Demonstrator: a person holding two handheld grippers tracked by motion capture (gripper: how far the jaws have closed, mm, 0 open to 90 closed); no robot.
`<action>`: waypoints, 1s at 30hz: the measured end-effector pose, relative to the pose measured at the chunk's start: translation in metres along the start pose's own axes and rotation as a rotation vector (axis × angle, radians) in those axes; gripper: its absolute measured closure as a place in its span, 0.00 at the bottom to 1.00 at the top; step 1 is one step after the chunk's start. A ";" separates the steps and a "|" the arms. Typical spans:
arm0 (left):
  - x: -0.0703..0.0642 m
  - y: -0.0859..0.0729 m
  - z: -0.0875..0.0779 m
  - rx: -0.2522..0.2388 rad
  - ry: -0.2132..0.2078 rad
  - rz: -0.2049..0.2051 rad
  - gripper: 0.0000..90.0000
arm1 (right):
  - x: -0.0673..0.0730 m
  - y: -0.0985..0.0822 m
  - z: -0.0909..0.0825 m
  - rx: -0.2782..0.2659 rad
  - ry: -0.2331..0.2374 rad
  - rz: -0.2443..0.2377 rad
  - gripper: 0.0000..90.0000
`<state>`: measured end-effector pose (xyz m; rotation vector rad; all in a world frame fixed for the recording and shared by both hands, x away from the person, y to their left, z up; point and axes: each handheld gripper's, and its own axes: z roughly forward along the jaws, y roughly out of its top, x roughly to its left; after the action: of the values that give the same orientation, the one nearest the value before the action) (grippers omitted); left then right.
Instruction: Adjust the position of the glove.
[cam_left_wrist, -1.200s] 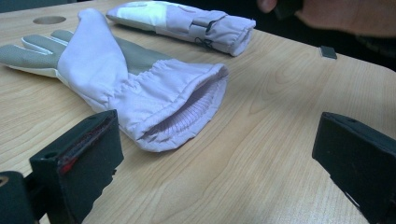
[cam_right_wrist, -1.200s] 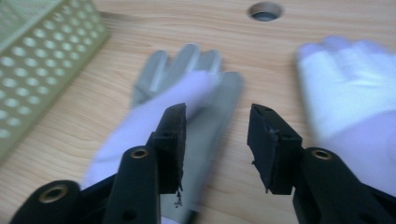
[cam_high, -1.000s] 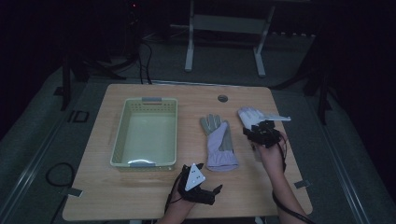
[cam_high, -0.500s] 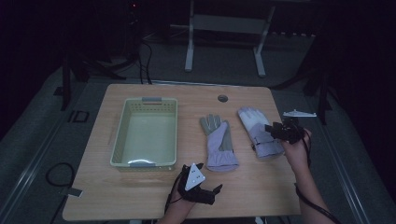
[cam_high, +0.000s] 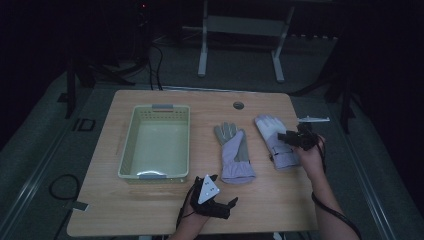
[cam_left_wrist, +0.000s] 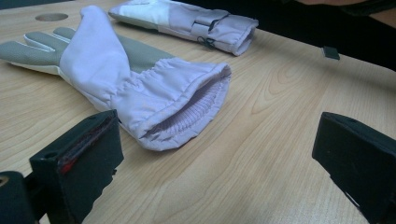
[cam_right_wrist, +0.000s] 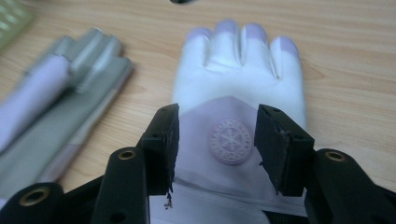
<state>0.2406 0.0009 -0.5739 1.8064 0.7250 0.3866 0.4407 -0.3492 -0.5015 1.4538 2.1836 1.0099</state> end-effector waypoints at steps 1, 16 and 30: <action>0.000 0.000 0.000 0.000 0.000 0.000 0.02 | -0.001 -0.001 0.003 0.004 -0.008 0.001 0.56; 0.000 0.000 0.000 0.001 0.003 -0.007 0.02 | -0.007 -0.014 0.029 0.113 -0.022 0.008 0.84; 0.000 0.000 0.000 0.001 0.005 -0.005 0.02 | 0.012 0.001 -0.050 0.015 -0.030 0.068 0.88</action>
<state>0.2407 0.0007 -0.5739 1.8047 0.7328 0.3872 0.4059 -0.3573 -0.4644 1.5493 2.1381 0.9900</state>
